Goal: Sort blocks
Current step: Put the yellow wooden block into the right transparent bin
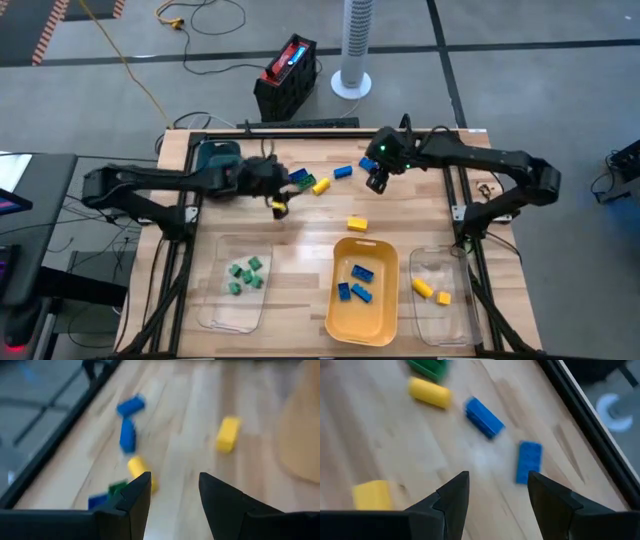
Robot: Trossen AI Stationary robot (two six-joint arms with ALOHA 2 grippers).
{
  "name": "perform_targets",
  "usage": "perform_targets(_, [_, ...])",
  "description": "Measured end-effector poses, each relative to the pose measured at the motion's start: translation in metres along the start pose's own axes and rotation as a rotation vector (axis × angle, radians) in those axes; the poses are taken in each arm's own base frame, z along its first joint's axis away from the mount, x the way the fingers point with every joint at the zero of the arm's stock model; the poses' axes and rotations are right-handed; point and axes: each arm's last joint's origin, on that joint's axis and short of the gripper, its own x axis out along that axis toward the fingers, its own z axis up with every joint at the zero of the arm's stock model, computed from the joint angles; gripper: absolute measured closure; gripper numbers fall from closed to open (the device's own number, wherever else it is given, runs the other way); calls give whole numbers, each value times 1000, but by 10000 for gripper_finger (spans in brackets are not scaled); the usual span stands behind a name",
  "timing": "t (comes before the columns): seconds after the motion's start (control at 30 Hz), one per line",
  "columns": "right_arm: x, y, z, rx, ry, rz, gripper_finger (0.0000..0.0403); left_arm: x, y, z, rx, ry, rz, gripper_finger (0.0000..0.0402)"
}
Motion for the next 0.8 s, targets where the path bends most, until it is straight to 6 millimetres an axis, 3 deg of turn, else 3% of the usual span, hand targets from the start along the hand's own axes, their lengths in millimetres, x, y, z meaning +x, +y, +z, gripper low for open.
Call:
perform_targets(0.2, [-22,4,11,-63,-97,7,187,40,33,1,-78,152,88,241])
perform_targets(0.4, [-55,6,6,-67,-179,22,187,72,54,25,-101,292,126,229])
perform_targets(0.53, [-71,25,-5,-84,-299,83,187,95,57,30,-117,415,124,211])
perform_targets(0.63, [-75,42,-22,-100,-403,105,187,107,56,22,-111,520,109,198])
perform_targets(0.8, [-74,66,-55,-92,-510,111,187,110,55,10,-46,622,110,183])
